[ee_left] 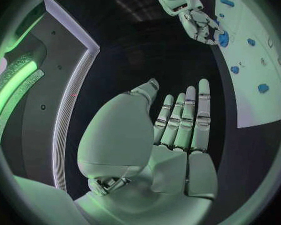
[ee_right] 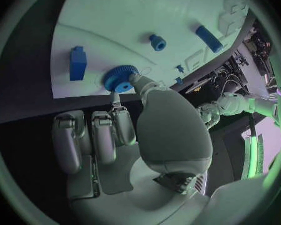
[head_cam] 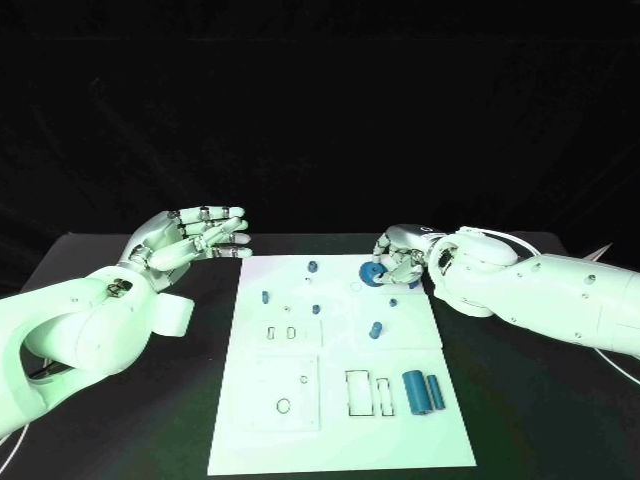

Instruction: Assemble the parts on the task board

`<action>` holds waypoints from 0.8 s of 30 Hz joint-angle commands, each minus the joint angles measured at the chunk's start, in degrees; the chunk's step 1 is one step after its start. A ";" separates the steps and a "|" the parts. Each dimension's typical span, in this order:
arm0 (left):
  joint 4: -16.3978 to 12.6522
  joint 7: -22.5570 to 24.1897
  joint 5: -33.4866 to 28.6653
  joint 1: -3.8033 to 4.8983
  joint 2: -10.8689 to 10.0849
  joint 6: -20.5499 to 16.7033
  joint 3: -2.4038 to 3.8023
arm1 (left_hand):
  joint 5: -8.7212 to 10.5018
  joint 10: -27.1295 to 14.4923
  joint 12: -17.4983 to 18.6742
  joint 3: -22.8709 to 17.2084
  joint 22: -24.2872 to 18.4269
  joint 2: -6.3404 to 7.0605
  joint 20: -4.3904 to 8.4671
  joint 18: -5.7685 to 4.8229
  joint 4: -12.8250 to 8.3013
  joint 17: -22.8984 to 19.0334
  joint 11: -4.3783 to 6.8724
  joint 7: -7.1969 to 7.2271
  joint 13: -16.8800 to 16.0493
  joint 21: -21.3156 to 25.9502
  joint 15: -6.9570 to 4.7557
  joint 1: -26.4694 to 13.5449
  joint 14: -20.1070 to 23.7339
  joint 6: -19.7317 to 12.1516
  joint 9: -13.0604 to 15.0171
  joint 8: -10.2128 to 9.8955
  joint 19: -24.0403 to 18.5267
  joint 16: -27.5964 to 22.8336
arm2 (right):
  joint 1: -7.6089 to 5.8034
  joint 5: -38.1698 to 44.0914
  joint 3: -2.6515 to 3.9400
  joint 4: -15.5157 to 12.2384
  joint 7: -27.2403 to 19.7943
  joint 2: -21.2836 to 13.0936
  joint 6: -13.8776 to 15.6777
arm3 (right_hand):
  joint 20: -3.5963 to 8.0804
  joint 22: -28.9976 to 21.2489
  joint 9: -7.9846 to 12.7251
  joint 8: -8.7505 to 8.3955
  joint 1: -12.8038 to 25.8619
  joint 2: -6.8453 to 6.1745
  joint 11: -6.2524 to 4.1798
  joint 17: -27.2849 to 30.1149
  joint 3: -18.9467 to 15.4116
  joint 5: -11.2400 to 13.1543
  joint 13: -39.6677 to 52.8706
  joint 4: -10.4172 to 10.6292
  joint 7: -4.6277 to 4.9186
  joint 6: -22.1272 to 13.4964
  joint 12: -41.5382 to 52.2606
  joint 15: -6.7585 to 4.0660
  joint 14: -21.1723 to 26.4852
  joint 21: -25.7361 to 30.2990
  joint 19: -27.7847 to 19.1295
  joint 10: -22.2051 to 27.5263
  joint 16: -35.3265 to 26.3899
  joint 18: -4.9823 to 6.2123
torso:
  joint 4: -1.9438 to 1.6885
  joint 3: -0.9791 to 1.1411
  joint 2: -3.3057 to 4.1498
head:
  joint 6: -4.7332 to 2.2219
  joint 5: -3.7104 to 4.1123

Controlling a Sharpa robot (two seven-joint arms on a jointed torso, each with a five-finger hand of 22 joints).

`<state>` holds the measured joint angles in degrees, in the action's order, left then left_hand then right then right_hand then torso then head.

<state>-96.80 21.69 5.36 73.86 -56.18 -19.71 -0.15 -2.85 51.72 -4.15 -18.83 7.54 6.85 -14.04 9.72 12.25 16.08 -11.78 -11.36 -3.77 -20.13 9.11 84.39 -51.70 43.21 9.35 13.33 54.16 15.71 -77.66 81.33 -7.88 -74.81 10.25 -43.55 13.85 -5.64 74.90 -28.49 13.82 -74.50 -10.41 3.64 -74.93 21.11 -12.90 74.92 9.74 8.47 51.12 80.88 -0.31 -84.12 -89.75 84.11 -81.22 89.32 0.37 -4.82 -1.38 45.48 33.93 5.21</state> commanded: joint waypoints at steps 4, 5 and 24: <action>0.05 0.24 -0.14 0.07 0.06 1.17 0.04 | -0.22 0.10 0.20 -0.15 0.07 -0.34 0.10 0.57 -0.18 0.05 -0.42 -3.96 -0.03 -0.32 -0.06 0.12 0.44 -0.29 -0.03 -0.35 0.18 0.13 | 0.06 2.95 -0.06 -2.54 1.93 -1.01 4.28 | 0.07 15.10 -0.22 0.57 0.29 0.15 -0.17 -14.24 1.34 -0.55 5.43 0.07 -0.29 1.43 0.70 -0.23 -5.69 -0.25 5.89 -0.99 0.34 -0.37 | 0.11 -0.04 -0.04 | -0.31 -0.07; 0.06 0.24 -0.14 0.07 0.06 1.19 0.04 | -0.22 0.10 0.20 -0.15 0.07 -0.34 0.10 0.57 -0.18 0.05 -0.42 -3.96 -0.03 -0.32 -0.06 0.12 0.44 -0.29 -0.03 -0.35 0.18 0.13 | 0.01 3.23 -0.05 -3.03 2.17 -1.16 4.76 | 0.10 15.10 -0.23 0.58 0.32 0.14 -0.21 -14.26 1.49 -0.61 5.53 0.06 -0.32 1.52 0.78 -0.27 -5.70 -0.25 5.89 -1.08 0.34 -0.37 | 0.13 -0.04 -0.05 | -0.33 -0.09; 0.07 0.13 -0.14 0.07 0.05 1.39 0.04 | -0.22 0.10 0.20 -0.15 0.07 -0.34 0.10 0.57 -0.18 0.05 -0.42 -3.96 -0.03 -0.32 -0.06 0.12 0.44 -0.29 -0.03 -0.35 0.18 0.13 | -0.71 10.74 0.06 -10.68 6.77 1.40 9.76 | 0.21 15.10 -0.15 0.38 0.88 -0.08 -0.28 -14.28 1.94 -0.73 5.63 0.26 -0.37 1.63 0.83 -0.37 -5.70 -0.25 5.89 -1.24 0.35 -0.37 | -0.10 -0.09 0.01 | -0.60 -0.15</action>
<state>-96.59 21.56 5.36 73.86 -56.21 -19.42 -0.15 -2.85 51.72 -4.15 -18.83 7.53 6.85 -14.04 9.72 12.25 16.07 -11.78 -11.36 -3.77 -20.13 9.11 84.39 -51.70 43.21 9.35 13.32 54.16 15.71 -78.34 88.01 -7.84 -85.34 15.34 -42.32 21.61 -5.64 74.94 -28.64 14.16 -74.10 -10.80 3.32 -74.92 22.71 -13.43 74.91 10.11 8.06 52.51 81.53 -0.32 -84.13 -89.74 84.11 -82.03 89.32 0.38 -4.86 -1.44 45.44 33.35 5.10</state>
